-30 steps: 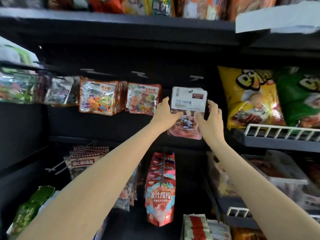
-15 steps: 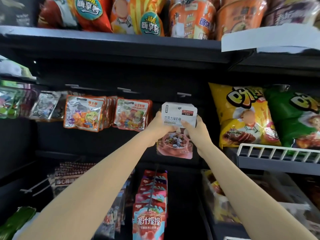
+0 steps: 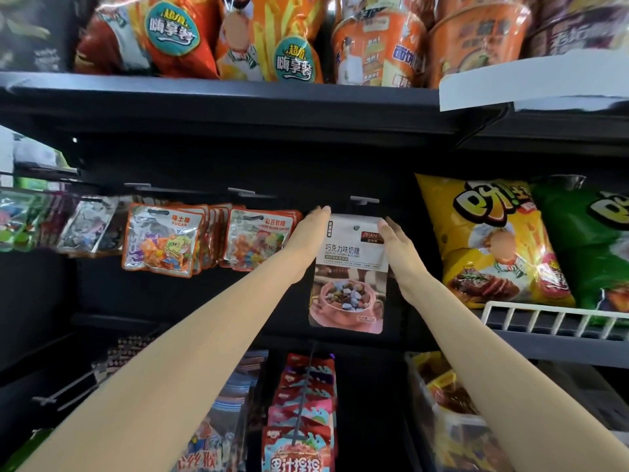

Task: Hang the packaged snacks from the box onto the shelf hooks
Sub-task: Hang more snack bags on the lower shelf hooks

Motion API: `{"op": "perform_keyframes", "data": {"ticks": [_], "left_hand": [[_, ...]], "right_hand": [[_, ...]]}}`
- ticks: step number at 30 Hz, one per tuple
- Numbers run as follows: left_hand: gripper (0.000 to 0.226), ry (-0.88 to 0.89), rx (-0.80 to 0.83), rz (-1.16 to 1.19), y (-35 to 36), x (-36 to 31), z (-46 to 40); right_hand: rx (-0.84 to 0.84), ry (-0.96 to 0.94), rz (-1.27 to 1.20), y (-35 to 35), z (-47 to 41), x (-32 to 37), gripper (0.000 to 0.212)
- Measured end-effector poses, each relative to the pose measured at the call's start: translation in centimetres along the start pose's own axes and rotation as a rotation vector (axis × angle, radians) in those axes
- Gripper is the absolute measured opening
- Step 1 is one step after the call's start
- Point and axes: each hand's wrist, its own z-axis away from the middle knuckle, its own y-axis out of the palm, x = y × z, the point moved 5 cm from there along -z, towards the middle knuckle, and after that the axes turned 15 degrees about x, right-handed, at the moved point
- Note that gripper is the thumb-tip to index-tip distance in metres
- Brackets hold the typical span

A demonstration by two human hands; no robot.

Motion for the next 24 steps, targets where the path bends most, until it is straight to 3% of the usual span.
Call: {"op": "perform_keyframes", "data": {"ticks": [3, 8, 13, 17, 20, 24], "left_hand": [[0.062, -0.077, 0.050, 0.074, 0.3, 0.0, -1.1], [0.034, -0.168, 0.094, 0.053, -0.2, 0.0, -2.4], [0.036, -0.122, 0.008, 0.036, -1.3, -1.3, -3.8], [0.031, -0.162, 0.033, 0.063, -0.7, -1.7, -4.7], [0.022, -0.193, -0.035, 0.059, -0.6, -2.0, -5.2], [0.024, -0.218, -0.130, -0.135, -1.0, -2.8, -6.3]], "right_hand": [[0.023, 0.012, -0.054, -0.2, -0.9, 0.0, 0.048], [0.032, 0.063, -0.021, -1.0, -3.0, -0.4, 0.044], [0.037, 0.134, -0.058, -2.0, -5.3, 0.1, 0.045], [0.087, 0.220, -0.096, -2.0, -7.5, -0.1, 0.050], [0.121, 0.258, -0.086, -2.0, -8.5, -0.3, 0.051], [0.165, 0.260, -0.043, -2.2, -9.7, -0.4, 0.048]]}}
